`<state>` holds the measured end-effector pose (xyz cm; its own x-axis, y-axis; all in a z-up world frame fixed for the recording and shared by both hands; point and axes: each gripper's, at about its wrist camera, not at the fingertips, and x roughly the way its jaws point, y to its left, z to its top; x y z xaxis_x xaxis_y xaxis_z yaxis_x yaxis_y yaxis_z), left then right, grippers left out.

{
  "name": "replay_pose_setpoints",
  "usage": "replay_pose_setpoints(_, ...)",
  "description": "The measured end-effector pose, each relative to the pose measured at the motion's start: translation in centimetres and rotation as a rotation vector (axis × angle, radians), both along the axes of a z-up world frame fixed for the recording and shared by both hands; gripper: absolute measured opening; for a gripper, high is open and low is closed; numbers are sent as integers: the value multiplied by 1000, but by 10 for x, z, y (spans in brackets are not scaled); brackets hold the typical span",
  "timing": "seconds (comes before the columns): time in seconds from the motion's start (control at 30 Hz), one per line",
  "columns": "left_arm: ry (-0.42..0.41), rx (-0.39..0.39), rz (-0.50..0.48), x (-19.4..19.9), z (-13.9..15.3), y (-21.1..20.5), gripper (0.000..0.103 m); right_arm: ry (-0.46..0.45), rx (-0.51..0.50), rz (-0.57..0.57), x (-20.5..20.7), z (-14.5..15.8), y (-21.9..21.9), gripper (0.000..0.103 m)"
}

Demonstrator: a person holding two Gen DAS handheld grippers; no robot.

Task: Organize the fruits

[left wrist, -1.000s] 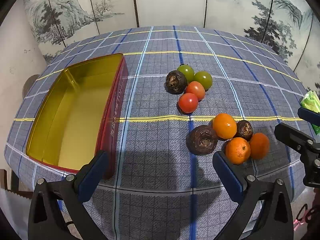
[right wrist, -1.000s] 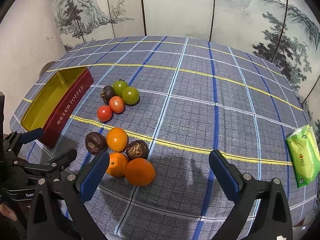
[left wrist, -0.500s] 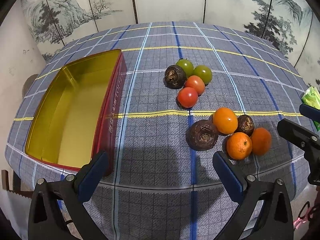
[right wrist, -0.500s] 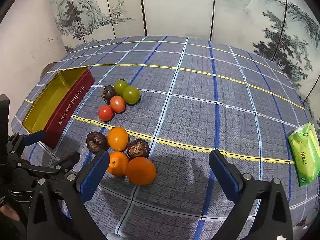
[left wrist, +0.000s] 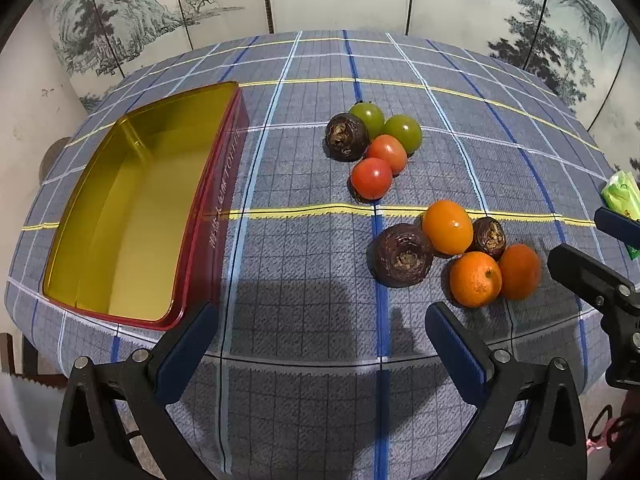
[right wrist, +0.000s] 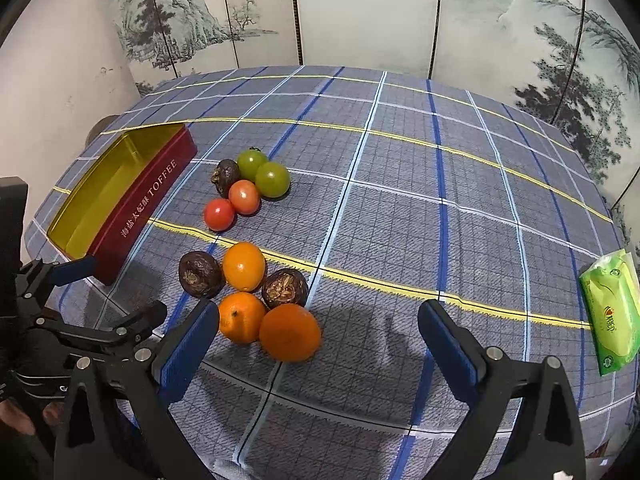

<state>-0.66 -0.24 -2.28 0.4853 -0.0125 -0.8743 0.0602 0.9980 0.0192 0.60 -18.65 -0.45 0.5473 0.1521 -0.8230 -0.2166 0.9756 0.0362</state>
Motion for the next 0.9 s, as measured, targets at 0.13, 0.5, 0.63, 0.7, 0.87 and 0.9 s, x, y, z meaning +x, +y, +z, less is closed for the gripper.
replay_pose_setpoints(0.13,-4,3,-3,-2,0,-1,102,1,2,1,-1,0,0,99)
replay_pose_setpoints(0.5,-10,18,-8,-3,2,-2,102,22,-5,27,-4,-6,1,91)
replay_pose_setpoints(0.63,-14,17,-10,-5,2,0,102,32,-7,38,-4,-8,0,86)
replay_pose_setpoints(0.7,-20,14,-15,-6,3,1,102,44,-3,44,-4,-10,0,80)
replay_pose_setpoints(0.87,-25,5,-25,-7,5,0,102,82,3,62,-5,-19,0,67)
replay_pose_setpoints(0.9,-26,2,-29,-7,5,0,102,90,5,68,-5,-21,1,64)
